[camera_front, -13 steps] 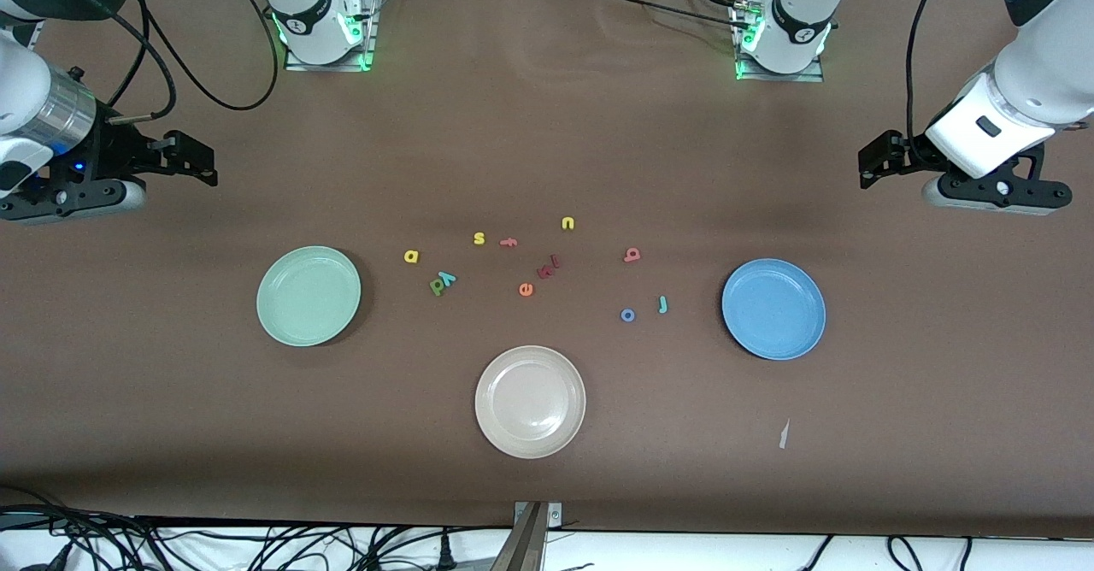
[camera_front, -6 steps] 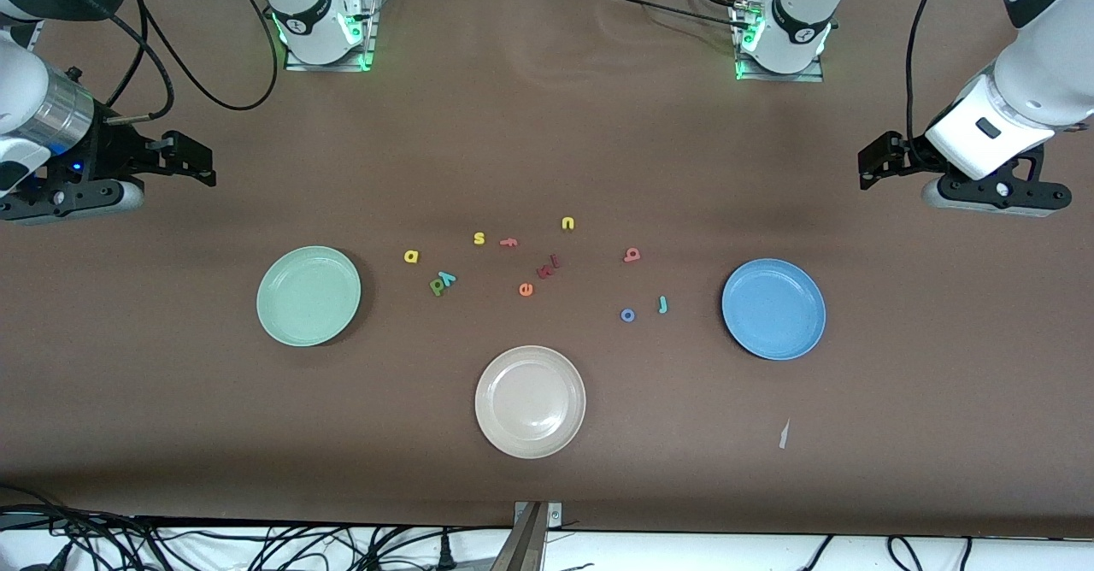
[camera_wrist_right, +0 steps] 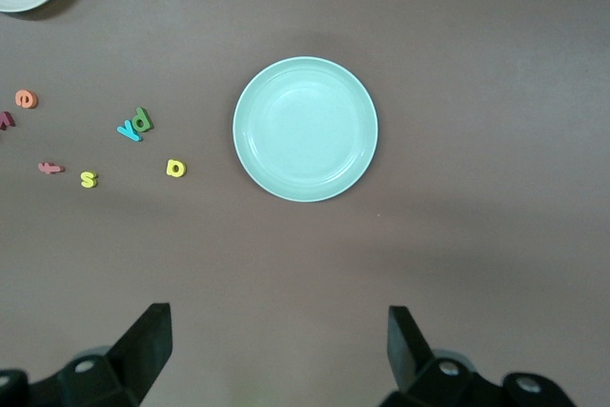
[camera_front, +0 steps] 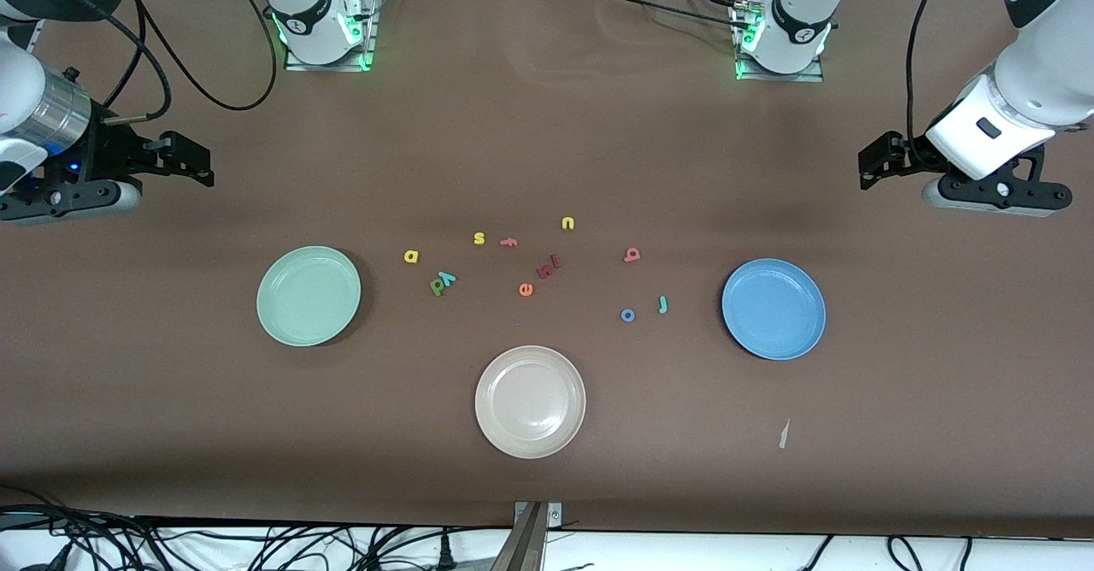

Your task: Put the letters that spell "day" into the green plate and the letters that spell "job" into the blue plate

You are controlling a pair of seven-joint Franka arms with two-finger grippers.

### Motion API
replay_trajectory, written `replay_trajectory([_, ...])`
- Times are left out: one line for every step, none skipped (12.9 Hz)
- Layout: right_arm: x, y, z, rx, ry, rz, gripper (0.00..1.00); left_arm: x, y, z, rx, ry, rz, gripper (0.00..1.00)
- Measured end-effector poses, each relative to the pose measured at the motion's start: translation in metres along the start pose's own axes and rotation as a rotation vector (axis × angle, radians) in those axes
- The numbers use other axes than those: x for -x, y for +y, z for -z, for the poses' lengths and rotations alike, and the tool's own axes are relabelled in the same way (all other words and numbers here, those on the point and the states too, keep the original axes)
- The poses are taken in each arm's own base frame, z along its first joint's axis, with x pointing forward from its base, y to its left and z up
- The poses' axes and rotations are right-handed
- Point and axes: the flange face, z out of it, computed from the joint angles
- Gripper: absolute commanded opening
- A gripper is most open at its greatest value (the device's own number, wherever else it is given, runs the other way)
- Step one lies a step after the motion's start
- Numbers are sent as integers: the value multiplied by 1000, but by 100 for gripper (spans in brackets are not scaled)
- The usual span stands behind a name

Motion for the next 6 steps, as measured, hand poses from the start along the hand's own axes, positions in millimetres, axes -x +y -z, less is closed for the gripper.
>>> replay_trajectory([0,0,0,0,-1,0,100,0,0,0,0,0,0,100])
replay_trajectory([0,0,0,0,-1,0,100,0,0,0,0,0,0,100])
replay_trajectory([0,0,0,0,-1,0,100,0,0,0,0,0,0,100])
replay_trajectory([0,0,0,0,-2,0,100,0,0,0,0,0,0,100])
replay_trajectory([0,0,-1,0,-3,0,100,0,0,0,0,0,0,100])
replay_trajectory([0,0,-1,-1,-8,0,100,0,0,0,0,0,0,100])
